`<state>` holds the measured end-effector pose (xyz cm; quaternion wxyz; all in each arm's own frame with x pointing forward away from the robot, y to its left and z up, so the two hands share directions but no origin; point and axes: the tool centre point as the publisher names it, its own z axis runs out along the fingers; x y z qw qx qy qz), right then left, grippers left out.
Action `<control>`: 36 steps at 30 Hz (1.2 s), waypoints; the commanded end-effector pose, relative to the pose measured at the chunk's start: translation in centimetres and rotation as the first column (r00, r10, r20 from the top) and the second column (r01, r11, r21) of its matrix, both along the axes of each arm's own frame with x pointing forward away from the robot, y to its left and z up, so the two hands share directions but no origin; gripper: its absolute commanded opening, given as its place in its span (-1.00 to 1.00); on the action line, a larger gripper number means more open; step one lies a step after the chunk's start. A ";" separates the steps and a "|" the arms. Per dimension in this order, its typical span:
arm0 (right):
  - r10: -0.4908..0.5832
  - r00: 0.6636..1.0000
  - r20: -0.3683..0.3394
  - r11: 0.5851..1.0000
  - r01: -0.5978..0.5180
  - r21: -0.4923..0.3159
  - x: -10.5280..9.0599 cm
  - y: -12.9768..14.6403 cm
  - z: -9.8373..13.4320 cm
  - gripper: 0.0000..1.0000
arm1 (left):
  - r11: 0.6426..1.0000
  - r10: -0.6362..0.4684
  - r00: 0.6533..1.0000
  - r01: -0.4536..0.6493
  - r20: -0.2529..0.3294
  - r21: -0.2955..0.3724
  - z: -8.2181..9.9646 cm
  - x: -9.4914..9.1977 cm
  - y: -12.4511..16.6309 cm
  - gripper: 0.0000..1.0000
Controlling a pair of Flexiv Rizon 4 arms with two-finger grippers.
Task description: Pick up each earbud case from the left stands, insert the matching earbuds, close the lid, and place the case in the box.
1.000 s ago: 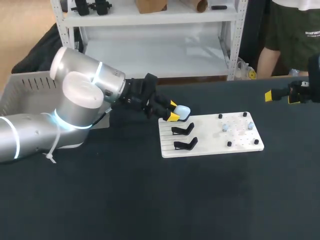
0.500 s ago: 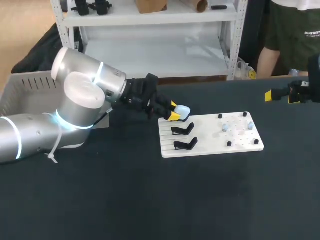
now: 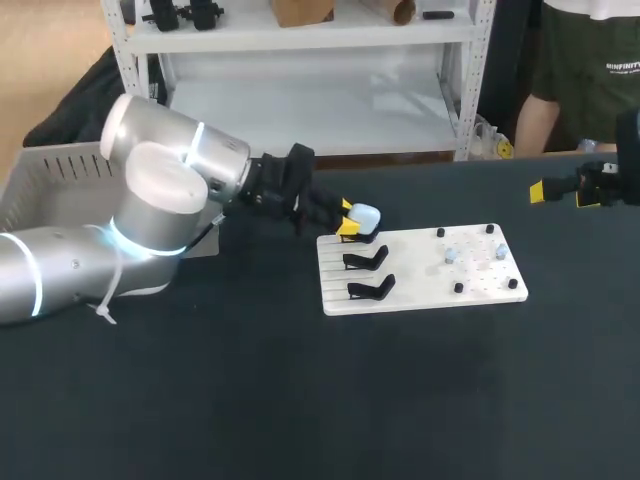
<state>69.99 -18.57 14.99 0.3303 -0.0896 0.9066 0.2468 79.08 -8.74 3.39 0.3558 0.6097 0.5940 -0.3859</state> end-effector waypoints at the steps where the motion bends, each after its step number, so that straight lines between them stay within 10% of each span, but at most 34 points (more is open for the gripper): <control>1: 0.001 1.000 -0.001 1.000 -0.001 0.000 0.0 0.0 0.0 1.00 | 0.999 0.001 1.000 0.001 0.028 -0.044 1.5 -1.5 1.2 -1.00; 22: 0.001 1.000 -0.001 1.000 -0.001 0.000 0.0 0.0 0.0 1.00 | 0.964 -0.002 0.996 0.026 0.091 -0.264 7.0 -9.6 -1.2 -1.00; 36: 0.001 1.000 -0.001 1.000 -0.001 0.000 0.0 0.0 0.0 1.00 | 0.964 -0.002 0.996 0.026 0.091 -0.264 7.0 -9.6 -1.2 -1.00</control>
